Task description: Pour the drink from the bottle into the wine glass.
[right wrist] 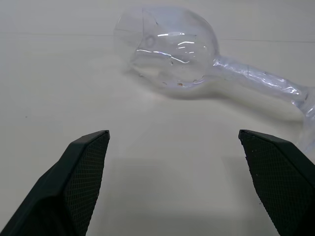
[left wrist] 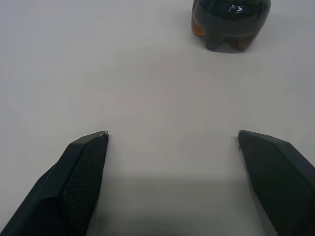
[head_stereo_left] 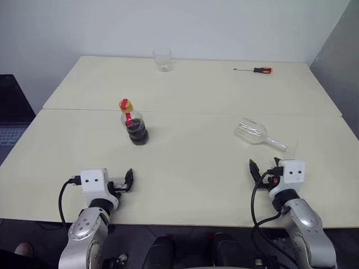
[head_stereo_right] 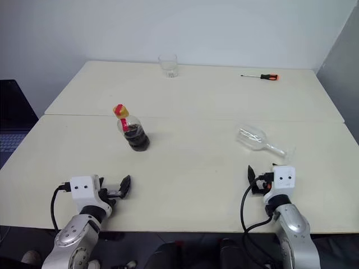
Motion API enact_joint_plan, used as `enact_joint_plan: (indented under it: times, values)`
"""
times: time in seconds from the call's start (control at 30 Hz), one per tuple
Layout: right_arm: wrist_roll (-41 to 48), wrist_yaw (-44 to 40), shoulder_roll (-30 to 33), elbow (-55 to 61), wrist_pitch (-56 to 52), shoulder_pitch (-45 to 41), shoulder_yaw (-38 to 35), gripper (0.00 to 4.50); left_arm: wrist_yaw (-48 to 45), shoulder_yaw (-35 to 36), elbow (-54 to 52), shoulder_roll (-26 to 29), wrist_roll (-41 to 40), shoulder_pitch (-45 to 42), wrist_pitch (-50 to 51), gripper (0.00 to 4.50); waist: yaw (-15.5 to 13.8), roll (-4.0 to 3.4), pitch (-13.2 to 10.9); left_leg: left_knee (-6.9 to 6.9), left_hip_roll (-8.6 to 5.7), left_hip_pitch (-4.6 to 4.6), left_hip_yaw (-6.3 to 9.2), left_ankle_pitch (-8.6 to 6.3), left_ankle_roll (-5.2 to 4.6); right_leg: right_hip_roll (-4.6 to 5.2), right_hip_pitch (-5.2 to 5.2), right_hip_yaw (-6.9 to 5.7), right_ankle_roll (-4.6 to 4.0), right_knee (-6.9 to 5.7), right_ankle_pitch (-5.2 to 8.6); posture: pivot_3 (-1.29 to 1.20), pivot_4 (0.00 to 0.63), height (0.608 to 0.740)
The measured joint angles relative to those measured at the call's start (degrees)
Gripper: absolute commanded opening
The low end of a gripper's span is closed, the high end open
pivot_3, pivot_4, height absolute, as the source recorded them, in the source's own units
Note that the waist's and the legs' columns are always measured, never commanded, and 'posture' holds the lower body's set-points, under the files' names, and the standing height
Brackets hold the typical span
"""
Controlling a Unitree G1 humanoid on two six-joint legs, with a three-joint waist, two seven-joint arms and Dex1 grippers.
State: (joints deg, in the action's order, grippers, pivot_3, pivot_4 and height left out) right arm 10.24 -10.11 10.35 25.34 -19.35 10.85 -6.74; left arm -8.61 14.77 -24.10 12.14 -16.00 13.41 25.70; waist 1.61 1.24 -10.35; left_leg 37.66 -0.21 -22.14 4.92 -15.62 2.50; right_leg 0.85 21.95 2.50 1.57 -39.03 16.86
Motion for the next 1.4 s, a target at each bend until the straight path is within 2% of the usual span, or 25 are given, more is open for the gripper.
enact_joint_plan:
  times: [0.93, 1.07, 1.23, 1.4]
  values:
    - [0.5, -1.6, 0.5, 0.5, 0.1, 0.0, 0.1, 4.5, 0.5, 1.1, -0.3, -0.7, -0.6, 0.4, -1.2, 4.46, 0.0, 0.0, 0.0, 0.0, 0.0, 0.0, -0.01, 0.0, 0.0, 0.0, 0.0, -0.01, 0.0, 0.0, 0.0, 0.0, 0.15, 0.74]
    - [1.2, -4.1, 1.5, 0.5, 0.2, 1.0, 0.7, 4.5, 0.2, 1.3, -0.3, 0.3, -0.5, 0.3, -1.2, 4.46, 0.0, 0.0, 0.0, 0.0, 0.0, 0.0, -0.01, 0.0, 0.0, 0.0, 0.0, -0.01, 0.0, 0.0, 0.0, 0.0, 0.15, 0.74]
    - [6.9, -11.4, 4.4, 3.2, 0.2, 1.3, 2.1, 4.5, -2.3, 1.1, 0.1, 3.8, 0.1, -0.9, -1.9, 4.46, 0.0, 0.0, 0.0, 0.0, 0.0, 0.0, -0.01, 0.0, 0.0, -0.01, -0.01, -0.04, 0.0, 0.01, 0.0, 0.0, 0.15, 0.74]
    - [13.9, -20.2, 8.7, 6.2, -0.5, -1.8, 3.8, 4.5, -6.7, 0.2, 4.4, 7.4, -0.2, -7.8, -3.0, 4.46, -0.1, 0.0, 0.0, 0.01, -0.01, 0.09, 0.02, 0.0, -0.01, -0.04, -0.14, -0.14, 0.0, 0.01, 0.0, 0.0, 0.15, 0.74]
